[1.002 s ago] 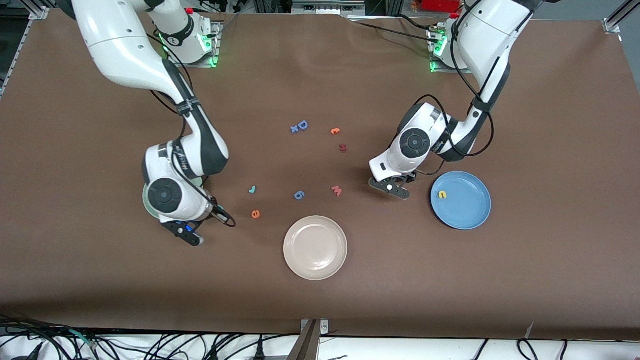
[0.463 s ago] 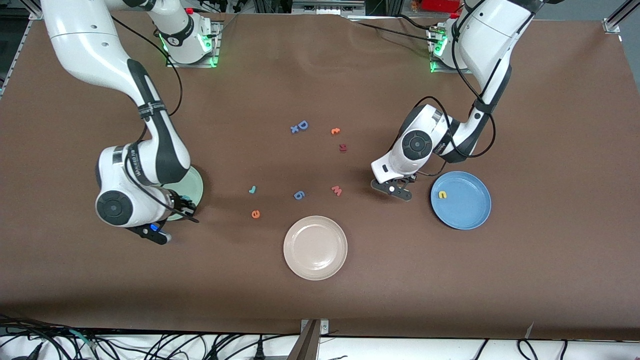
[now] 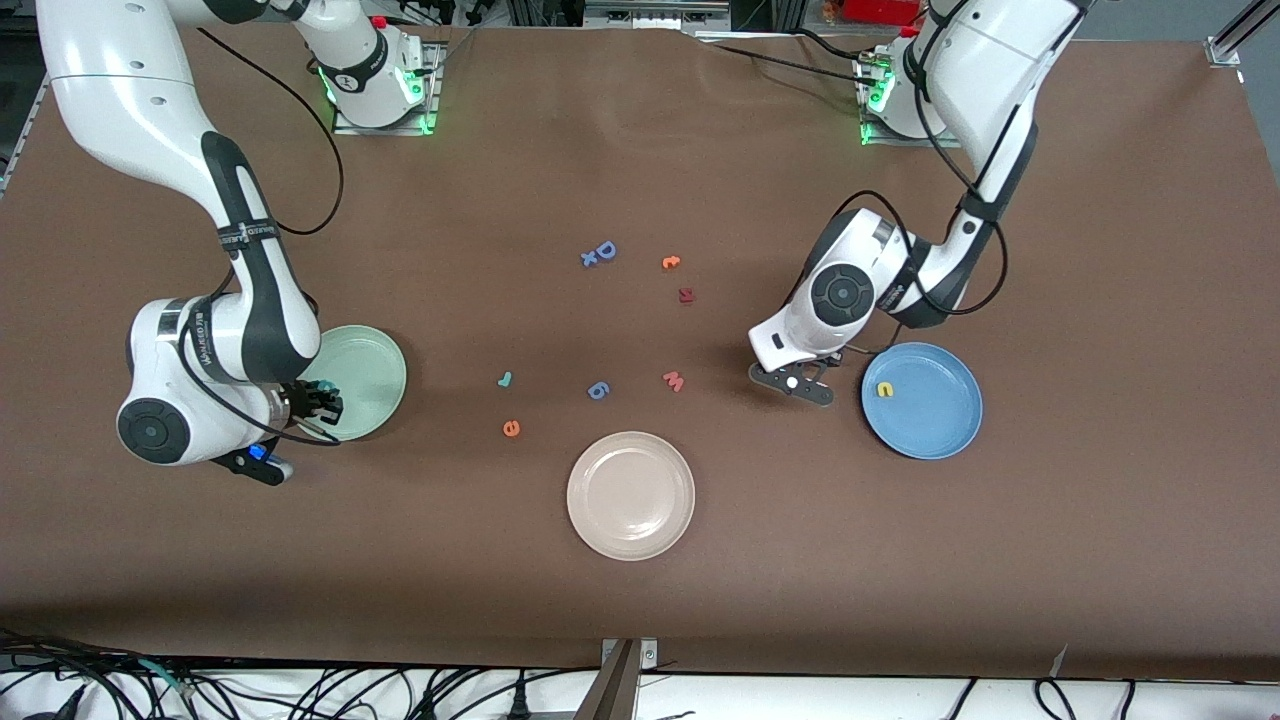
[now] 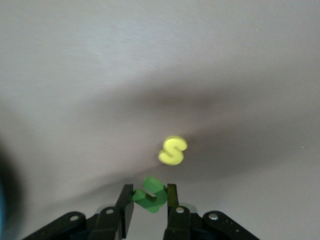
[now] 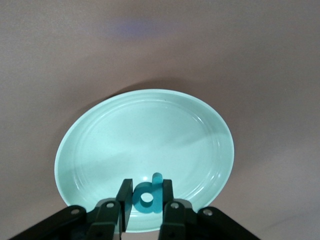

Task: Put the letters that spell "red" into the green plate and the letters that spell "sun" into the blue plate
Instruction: 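Lower the green u onto the blue plate while the right gripper reaches the e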

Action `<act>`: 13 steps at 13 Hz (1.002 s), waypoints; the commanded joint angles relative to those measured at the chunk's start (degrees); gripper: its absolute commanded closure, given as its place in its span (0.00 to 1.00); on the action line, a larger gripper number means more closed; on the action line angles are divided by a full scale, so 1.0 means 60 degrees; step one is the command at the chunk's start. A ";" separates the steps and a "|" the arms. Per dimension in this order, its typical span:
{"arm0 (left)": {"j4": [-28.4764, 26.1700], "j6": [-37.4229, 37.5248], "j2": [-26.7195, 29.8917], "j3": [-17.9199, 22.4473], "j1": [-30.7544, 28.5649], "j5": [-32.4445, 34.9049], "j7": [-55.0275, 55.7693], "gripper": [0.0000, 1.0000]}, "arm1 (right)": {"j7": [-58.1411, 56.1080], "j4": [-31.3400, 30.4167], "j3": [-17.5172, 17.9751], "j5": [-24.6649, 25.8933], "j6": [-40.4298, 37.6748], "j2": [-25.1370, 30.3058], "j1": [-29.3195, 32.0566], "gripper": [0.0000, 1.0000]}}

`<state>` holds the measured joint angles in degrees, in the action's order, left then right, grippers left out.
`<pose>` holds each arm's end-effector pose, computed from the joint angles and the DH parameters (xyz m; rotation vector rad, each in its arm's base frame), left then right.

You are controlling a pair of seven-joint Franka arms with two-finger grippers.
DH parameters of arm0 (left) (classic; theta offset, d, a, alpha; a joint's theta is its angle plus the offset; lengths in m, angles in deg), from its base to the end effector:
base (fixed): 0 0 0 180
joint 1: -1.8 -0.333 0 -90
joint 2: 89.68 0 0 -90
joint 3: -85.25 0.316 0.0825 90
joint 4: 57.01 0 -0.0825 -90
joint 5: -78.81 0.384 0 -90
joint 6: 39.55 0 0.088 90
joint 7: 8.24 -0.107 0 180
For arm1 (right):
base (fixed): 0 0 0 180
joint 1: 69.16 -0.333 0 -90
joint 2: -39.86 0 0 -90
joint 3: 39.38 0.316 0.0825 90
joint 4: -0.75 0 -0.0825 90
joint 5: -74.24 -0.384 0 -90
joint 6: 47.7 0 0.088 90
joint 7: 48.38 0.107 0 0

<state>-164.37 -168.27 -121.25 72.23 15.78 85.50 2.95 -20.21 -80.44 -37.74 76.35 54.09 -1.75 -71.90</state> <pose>0.5561 -0.2732 0.2106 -3.0691 0.5167 0.2552 0.6813 0.0457 0.2445 2.9194 -0.5990 -0.5240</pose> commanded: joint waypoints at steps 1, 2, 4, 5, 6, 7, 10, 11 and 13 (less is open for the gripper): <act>0.0635 0.1322 0.0354 -0.0041 -0.0323 0.0248 -0.0426 0.92 | -0.0124 -0.0061 0.0079 -0.0088 -0.0090 0.0036 0.0118 0.77; 0.0783 0.1485 0.0354 -0.0041 -0.0614 0.0248 -0.0996 0.92 | -0.0124 -0.0061 0.0079 -0.0102 -0.0075 0.0050 0.0118 0.66; 0.0828 0.1501 0.0339 -0.0041 -0.1331 0.0248 -0.2386 0.92 | -0.0095 -0.0047 0.0079 -0.0146 -0.0075 0.0050 0.0118 0.17; 0.0828 0.1501 0.0310 -0.0041 -0.1683 0.0248 -0.2988 0.91 | -0.0066 -0.0047 0.0079 -0.0161 -0.0046 0.0050 0.0118 0.02; 0.0828 0.1501 0.0266 -0.0041 -0.2020 0.0248 -0.3501 0.91 | -0.0022 -0.0047 0.0079 -0.0161 -0.0046 0.0050 0.0104 0.01; 0.0814 0.1501 0.0237 -0.0027 -0.2299 0.0262 -0.3956 0.91 | 0.0022 -0.0032 0.0093 -0.0161 -0.0046 0.0065 0.0089 0.01; 0.0756 0.1414 0.0003 -0.0041 -0.3134 0.1050 -0.4619 0.87 | 0.0052 0.0026 0.0152 -0.0161 0.0027 0.0079 -0.0144 0.01; 0.0726 0.1297 -0.0172 -0.0041 -0.3354 0.1358 -0.4620 0.86 | 0.0066 0.0041 0.0152 -0.0161 0.0187 0.0094 -0.0319 0.01; 0.0711 0.1049 -0.0436 -0.0056 -0.3838 0.1872 -0.4620 0.86 | 0.0692 0.0041 0.0167 -0.0161 0.0626 0.0109 -0.0671 0.01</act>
<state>-160.25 -160.55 -122.22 72.76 -4.91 93.80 -23.56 -18.95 -80.23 -36.75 76.22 56.34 -1.68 -74.16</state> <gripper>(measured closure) 0.692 0.009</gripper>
